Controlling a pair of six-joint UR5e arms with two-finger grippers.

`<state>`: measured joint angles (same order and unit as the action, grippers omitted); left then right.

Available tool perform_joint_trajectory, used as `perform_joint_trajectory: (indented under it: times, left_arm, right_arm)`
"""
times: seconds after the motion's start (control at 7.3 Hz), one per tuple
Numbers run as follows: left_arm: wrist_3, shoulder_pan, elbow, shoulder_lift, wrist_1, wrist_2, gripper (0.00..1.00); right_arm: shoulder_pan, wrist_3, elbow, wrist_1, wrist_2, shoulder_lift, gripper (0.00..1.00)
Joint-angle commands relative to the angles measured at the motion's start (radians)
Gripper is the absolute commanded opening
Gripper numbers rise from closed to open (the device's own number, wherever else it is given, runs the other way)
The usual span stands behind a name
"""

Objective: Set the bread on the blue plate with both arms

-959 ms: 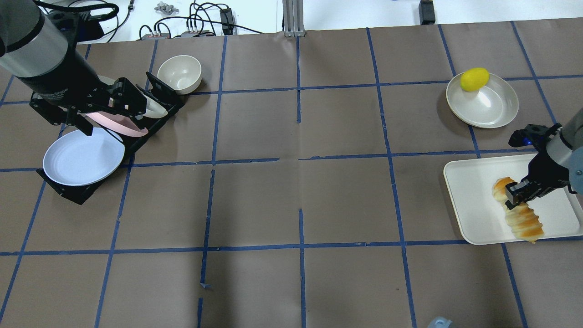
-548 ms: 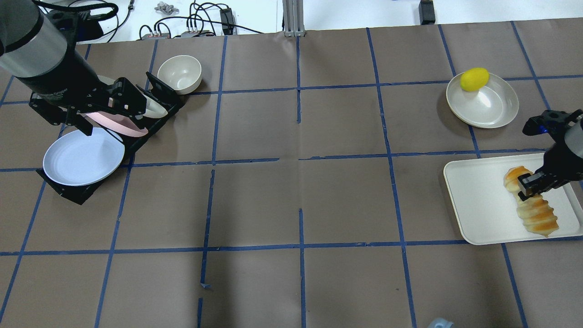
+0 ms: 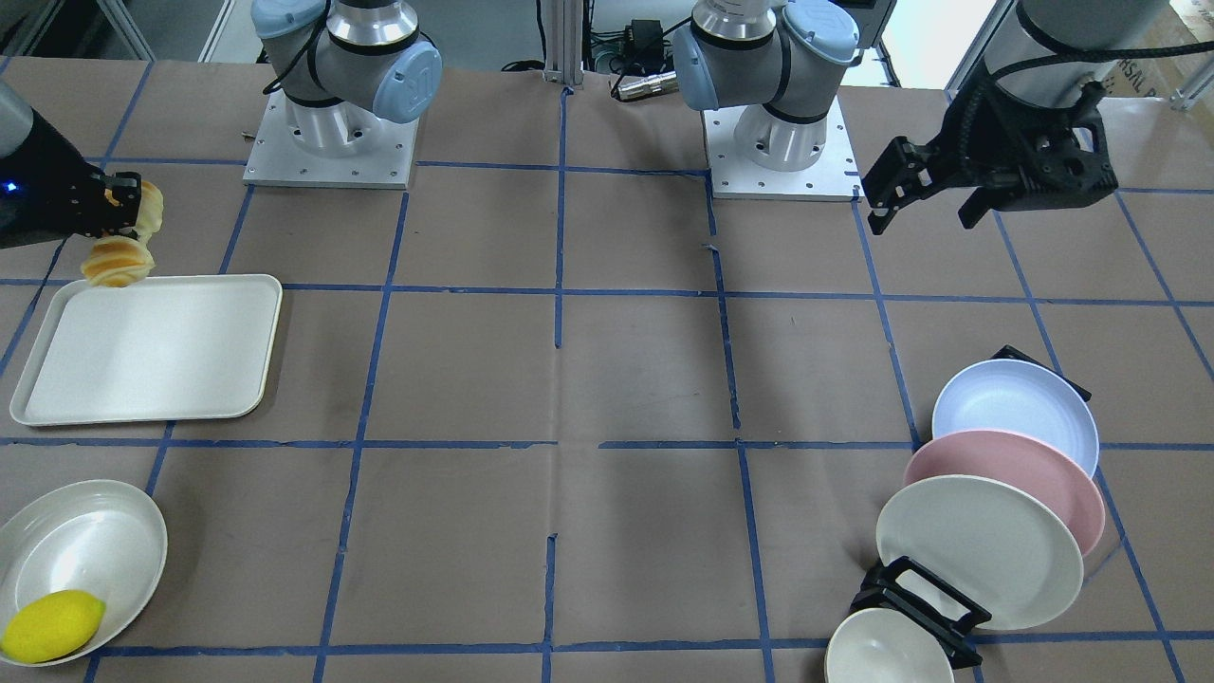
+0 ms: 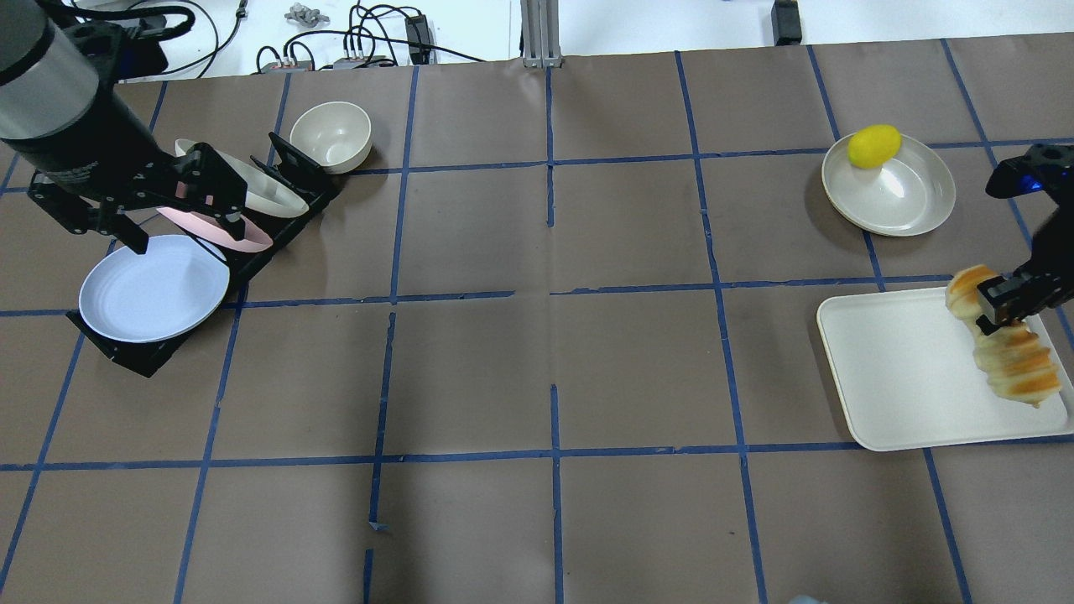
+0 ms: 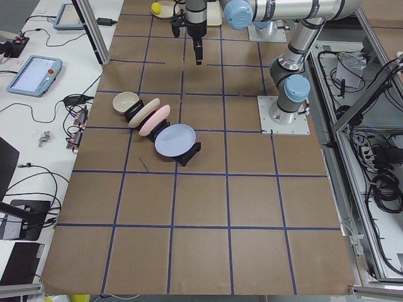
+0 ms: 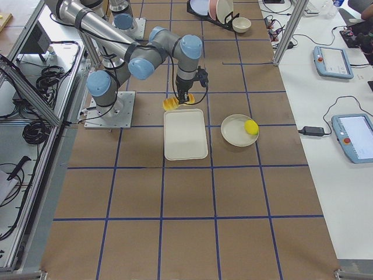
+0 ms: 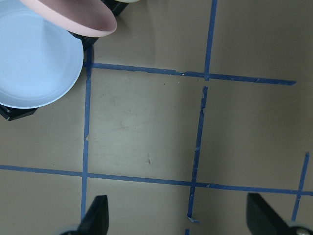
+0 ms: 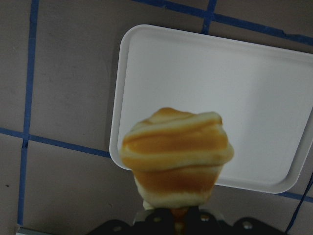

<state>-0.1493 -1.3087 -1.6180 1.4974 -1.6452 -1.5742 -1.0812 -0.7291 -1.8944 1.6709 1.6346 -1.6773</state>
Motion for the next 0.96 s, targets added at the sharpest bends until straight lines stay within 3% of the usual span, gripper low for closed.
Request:
perform_joint_trajectory:
  times: [0.0,0.27,0.55,0.82]
  left_arm:
    - [-0.154,0.161,0.023,0.039,-0.007,-0.001,1.0]
    - [-0.293,0.254,0.038,0.131,0.005,0.0,1.0]
    - [-0.438,0.353,0.099,0.223,0.005,0.002,1.0]
    - [-0.519,0.367,0.16,0.292,0.008,0.002,1.0]
  right_arm:
    - [-0.058,0.066,0.083,-0.081,0.005,-0.001,0.05]
    - [-0.068,0.1,0.109,-0.112,0.002,-0.002,0.05]
    - [-0.161,0.24,0.188,-0.19,-0.004,-0.001,0.05]
    - [-0.265,0.361,0.251,-0.253,-0.012,0.001,0.06]
